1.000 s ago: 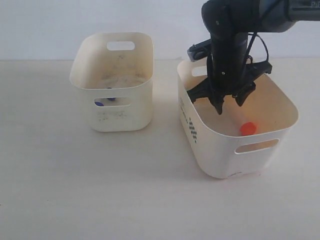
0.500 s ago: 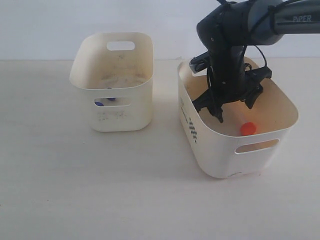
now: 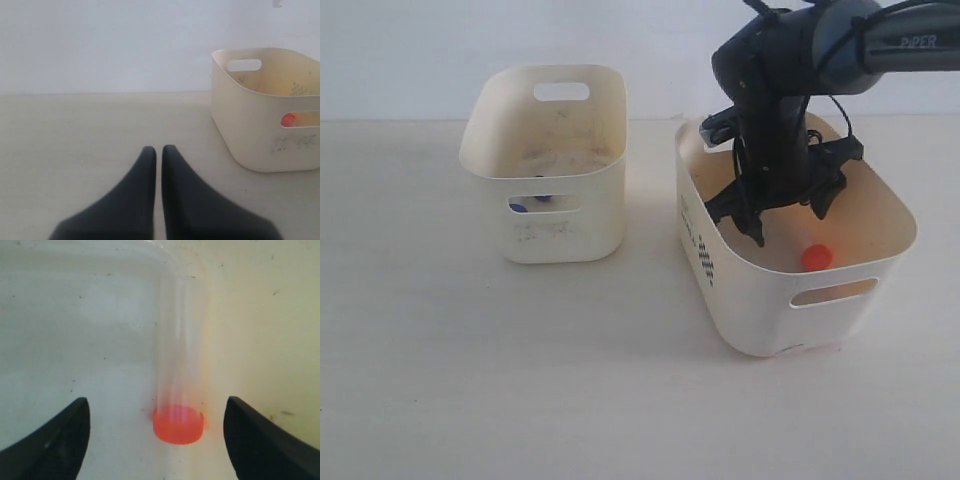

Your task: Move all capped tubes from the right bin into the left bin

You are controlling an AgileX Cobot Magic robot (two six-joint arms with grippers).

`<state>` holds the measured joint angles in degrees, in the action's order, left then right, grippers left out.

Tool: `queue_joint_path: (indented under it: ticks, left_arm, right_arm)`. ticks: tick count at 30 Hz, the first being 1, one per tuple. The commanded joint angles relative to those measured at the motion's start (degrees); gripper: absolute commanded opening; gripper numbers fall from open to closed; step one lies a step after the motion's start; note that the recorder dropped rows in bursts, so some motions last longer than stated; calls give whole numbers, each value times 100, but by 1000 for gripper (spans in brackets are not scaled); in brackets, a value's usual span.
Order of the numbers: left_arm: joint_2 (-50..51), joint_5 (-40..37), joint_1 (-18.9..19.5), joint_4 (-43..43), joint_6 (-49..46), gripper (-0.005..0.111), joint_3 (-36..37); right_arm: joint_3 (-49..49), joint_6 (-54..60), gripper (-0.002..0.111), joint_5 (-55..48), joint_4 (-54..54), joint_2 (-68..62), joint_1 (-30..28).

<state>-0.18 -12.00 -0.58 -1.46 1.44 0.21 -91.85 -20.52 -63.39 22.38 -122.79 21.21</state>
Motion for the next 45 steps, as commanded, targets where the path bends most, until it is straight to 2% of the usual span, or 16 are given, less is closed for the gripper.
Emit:
queue_joint_path:
  ticks: [1, 8, 16, 45]
  left_arm:
    - [18, 39, 2, 36, 56, 4, -21]
    - [18, 39, 2, 36, 56, 4, -21]
    - [18, 39, 2, 36, 56, 4, -21]
    - [18, 39, 2, 36, 56, 4, -21]
  right_arm:
    - [-13, -116, 70, -61, 141, -181, -9]
    - [-13, -185, 59, -88, 259, -345, -9]
    - [-13, -471, 59, -294, 457, -467, -9]
    - [-13, -287, 59, -598, 317, -832, -9]
